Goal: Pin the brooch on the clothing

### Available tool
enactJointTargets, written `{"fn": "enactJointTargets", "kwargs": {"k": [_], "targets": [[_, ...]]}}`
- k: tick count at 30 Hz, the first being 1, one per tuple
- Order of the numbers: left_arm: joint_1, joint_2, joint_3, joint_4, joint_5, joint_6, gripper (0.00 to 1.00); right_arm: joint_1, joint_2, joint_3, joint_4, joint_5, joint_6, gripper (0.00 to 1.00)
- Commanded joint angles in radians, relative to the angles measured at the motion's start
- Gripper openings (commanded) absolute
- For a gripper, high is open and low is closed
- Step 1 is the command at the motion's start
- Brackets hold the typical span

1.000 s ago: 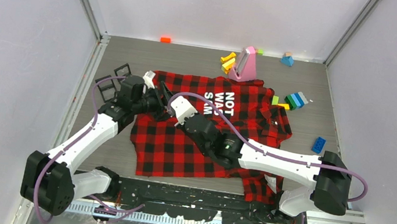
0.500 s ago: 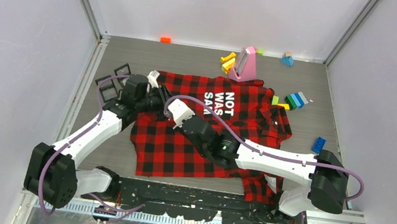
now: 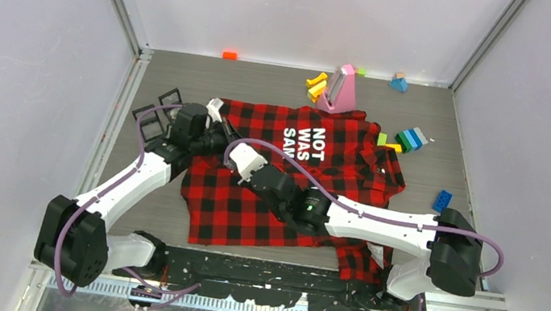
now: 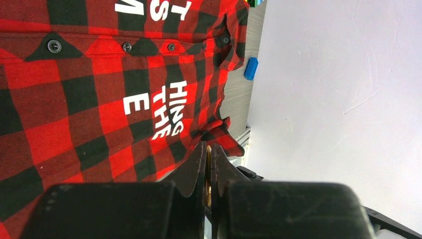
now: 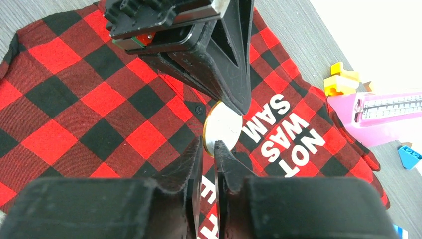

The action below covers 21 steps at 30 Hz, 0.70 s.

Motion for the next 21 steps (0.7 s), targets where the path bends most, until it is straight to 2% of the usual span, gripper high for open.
{"fn": "enactJointTargets", "kwargs": {"k": [1,2,3,4,5,7,10,13,15,18,21], "targets": [[-0.006,-0.026,0.019,0.018,-0.004,0.047,0.0,-0.002,-0.037,0.019,0.082,0.045,0.053,0.34],[-0.005,-0.034,0.017,0.02,-0.012,0.059,0.0,-0.003,-0.049,0.012,0.078,0.044,0.066,0.41],[-0.003,-0.042,0.012,0.025,-0.018,0.074,0.0,-0.005,-0.074,0.007,0.067,0.034,0.094,0.54],[0.0,-0.05,0.007,0.034,-0.019,0.09,0.0,-0.015,-0.091,-0.001,0.057,0.024,0.112,0.59],[0.003,-0.059,-0.001,0.056,-0.017,0.107,0.0,-0.034,-0.121,-0.004,0.027,-0.016,0.157,0.69],[0.012,-0.078,-0.023,0.104,-0.006,0.135,0.0,-0.092,-0.165,-0.006,-0.034,-0.129,0.249,0.77],[0.031,-0.111,-0.068,0.214,0.032,0.155,0.0,-0.203,-0.236,-0.017,-0.092,-0.353,0.384,0.8],[0.045,-0.152,-0.114,0.319,0.089,0.168,0.0,-0.349,-0.279,-0.056,-0.068,-0.638,0.544,0.82],[0.049,-0.168,-0.124,0.359,0.139,0.181,0.0,-0.429,-0.294,-0.086,-0.018,-0.793,0.638,0.81],[0.049,-0.185,-0.133,0.428,0.199,0.18,0.0,-0.518,-0.282,-0.138,0.143,-1.008,0.799,0.76],[0.05,-0.203,-0.136,0.469,0.229,0.175,0.0,-0.549,-0.26,-0.177,0.266,-1.117,0.904,0.71]]}}
